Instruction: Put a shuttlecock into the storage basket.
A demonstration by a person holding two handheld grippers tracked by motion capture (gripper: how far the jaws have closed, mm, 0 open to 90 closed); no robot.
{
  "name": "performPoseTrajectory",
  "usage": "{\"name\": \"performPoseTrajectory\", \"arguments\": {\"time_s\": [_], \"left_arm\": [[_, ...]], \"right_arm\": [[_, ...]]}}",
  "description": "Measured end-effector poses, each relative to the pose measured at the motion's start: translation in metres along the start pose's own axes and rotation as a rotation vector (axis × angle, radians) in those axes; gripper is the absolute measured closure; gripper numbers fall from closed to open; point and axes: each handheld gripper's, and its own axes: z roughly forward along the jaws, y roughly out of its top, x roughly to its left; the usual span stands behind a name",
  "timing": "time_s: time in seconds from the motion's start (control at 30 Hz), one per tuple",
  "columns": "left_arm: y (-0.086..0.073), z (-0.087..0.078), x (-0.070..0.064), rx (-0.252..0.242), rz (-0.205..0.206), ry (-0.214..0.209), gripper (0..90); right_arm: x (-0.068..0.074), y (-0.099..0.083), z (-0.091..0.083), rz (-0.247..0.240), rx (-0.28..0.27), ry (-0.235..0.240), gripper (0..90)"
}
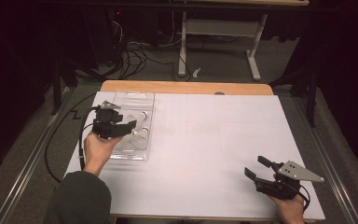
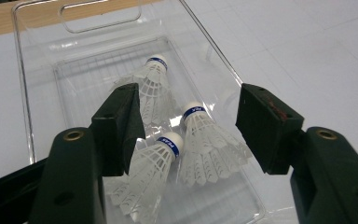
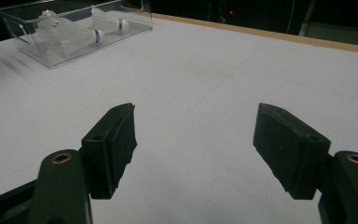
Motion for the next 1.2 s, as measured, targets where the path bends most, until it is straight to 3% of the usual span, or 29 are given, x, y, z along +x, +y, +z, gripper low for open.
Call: {"name": "performPoseTrajectory", "arguments": {"time_s": [1.2], "left_arm": [[-0.016,-0.019,-0.010,-0.091,0.016,-0.026,39.7]], "right_arm": [[0.000,0.000,0.000,0.000,0.001,0.002,30.2]]}}
